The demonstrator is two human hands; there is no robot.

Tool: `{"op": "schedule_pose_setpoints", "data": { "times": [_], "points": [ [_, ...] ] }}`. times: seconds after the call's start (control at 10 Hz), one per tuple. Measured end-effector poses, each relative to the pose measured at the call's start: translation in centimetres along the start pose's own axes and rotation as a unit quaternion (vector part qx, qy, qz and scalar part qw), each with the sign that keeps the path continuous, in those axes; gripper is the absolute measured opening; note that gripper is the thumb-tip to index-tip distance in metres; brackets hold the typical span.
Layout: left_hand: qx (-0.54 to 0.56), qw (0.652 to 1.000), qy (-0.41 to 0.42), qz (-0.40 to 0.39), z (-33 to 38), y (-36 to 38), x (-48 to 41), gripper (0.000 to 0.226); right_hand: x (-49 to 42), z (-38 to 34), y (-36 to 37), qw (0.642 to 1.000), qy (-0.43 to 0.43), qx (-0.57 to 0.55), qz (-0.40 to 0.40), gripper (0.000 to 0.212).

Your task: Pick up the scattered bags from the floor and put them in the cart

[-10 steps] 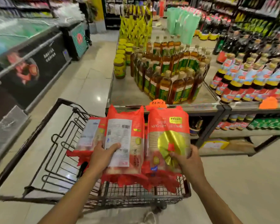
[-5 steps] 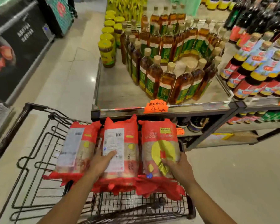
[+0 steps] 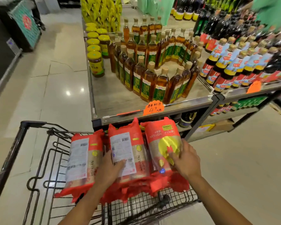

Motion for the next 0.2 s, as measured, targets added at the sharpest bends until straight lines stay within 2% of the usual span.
{"op": "schedule_pose_setpoints", "data": {
  "times": [0.1, 0.2],
  "points": [
    [-0.067, 0.996, 0.062, -0.005, 0.6, -0.8, 0.0, 0.056, 1.0, -1.6, -0.2, 0.997, -0.028, 0.064, -0.012, 0.08],
    [-0.13, 0.983, 0.128, 0.022, 3.6, -1.9, 0.8, 0.065, 1.9, -4.0, -1.8, 0.992, -0.069, 0.105, 0.012, 0.075]
  ]
}}
Point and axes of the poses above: each hand's wrist, its own x-axis away from the middle knuckle, its own y-axis out of the palm, z = x × y, the point moved 6 cm from there along -x, towards the middle knuckle, and after that the axes turned 11 degrees about -y, right-handed, at the moved point
